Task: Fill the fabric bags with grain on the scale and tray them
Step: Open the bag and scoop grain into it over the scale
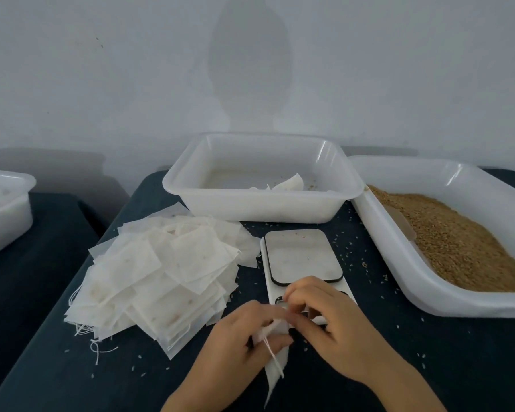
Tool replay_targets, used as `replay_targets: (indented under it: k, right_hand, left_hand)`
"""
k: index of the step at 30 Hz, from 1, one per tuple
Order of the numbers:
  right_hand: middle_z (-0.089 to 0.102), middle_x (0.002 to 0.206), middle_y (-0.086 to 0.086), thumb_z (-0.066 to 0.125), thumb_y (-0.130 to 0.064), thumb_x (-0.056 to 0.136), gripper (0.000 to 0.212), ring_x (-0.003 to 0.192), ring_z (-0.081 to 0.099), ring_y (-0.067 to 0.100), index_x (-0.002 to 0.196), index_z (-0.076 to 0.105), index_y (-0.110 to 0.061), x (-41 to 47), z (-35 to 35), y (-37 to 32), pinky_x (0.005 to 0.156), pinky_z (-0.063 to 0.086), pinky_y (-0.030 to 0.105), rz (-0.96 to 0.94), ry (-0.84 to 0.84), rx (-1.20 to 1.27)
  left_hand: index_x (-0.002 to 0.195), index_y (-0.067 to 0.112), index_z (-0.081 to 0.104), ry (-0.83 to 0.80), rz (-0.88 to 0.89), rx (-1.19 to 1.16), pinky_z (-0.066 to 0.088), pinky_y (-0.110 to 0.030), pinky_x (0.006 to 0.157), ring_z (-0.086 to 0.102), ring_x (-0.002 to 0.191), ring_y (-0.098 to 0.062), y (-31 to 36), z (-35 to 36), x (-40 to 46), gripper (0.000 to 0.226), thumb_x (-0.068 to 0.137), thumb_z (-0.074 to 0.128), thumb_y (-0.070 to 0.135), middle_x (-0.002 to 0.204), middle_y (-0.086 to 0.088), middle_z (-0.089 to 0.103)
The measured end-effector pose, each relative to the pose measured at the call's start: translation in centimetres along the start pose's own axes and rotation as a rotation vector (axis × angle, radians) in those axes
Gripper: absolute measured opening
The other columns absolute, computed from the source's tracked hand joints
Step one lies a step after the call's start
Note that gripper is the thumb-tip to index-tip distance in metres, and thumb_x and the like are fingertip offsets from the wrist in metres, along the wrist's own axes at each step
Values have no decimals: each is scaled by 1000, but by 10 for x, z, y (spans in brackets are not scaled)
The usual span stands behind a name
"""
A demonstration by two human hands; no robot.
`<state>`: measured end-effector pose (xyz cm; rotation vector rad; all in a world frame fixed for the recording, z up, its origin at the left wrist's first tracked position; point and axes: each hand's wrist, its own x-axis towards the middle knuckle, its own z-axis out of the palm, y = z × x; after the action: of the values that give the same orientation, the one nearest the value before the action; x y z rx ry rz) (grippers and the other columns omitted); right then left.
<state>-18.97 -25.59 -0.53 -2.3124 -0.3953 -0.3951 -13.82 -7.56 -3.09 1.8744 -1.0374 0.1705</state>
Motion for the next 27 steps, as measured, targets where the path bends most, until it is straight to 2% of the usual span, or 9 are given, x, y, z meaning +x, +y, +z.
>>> replay_targets:
  k: [2,7,9,12,16,18,20,24,27]
  right_hand:
    - [57,96,-15,51,-30,89,5,86,57,8,85,50,-32,2,-2,0,73,45,14,-12,5,28]
    - [58,95,-12,54,-29,90,5,85,58,10,88,51,-32,12,-9,-2,73,50,22,-12,-41,64]
    - [58,94,-11,58,-24,91,13,84,58,11,87,51,-35,17,-14,-1,71,50,24,2,-55,79]
    - [60,95,-11,60,-21,90,27,86,58,11,86,48,-45,22,-23,-1,73,50,23,-9,-57,83]
    - [60,97,-11,58,-27,90,12,88,59,12,86,52,-37,24,-30,1,75,50,27,-19,-94,105]
    - [60,97,-10,56,-30,89,5,89,59,13,87,54,-33,24,-31,3,76,50,31,5,-110,123]
    - [60,97,-9,59,-25,90,9,89,59,13,87,55,-33,24,-32,5,76,50,31,16,-104,144]
    - [61,99,-11,61,-18,88,14,91,59,12,85,56,-30,23,-35,4,77,49,25,-6,-90,182]
    - [60,101,-12,63,-17,88,15,92,59,11,85,57,-30,24,-36,3,77,48,25,-17,-98,187]
  left_hand:
    - [96,53,52,48,-96,-48,41,-9,58,55,69,-3,2,-3,1,23,75,62,52,85,17,58]
    - [88,36,57,-25,16,-52,39,-7,61,54,69,2,4,-13,17,11,80,65,38,85,21,58]
    - [92,39,59,-71,52,-49,41,-8,62,55,68,1,6,-18,22,13,80,65,39,84,17,59]
    - [92,53,53,-31,-72,-57,37,-8,53,48,58,-2,9,-23,29,24,71,65,52,75,12,56]
    - [80,40,56,-62,-61,-66,36,-14,52,48,59,-11,9,-24,36,19,68,66,52,76,12,59]
    - [85,42,58,-111,-34,-66,39,-20,54,50,61,-19,10,-25,38,20,70,66,52,82,7,60]
    - [89,45,57,-145,-23,-61,40,-21,54,52,61,-21,12,-24,39,20,71,66,51,86,9,62]
    - [83,44,55,-76,-115,-116,34,-10,50,41,52,-6,10,-22,38,27,68,76,49,67,-3,53]
    - [79,44,58,-65,-152,-136,34,-9,50,41,51,-5,10,-23,38,24,65,78,48,67,-7,53]
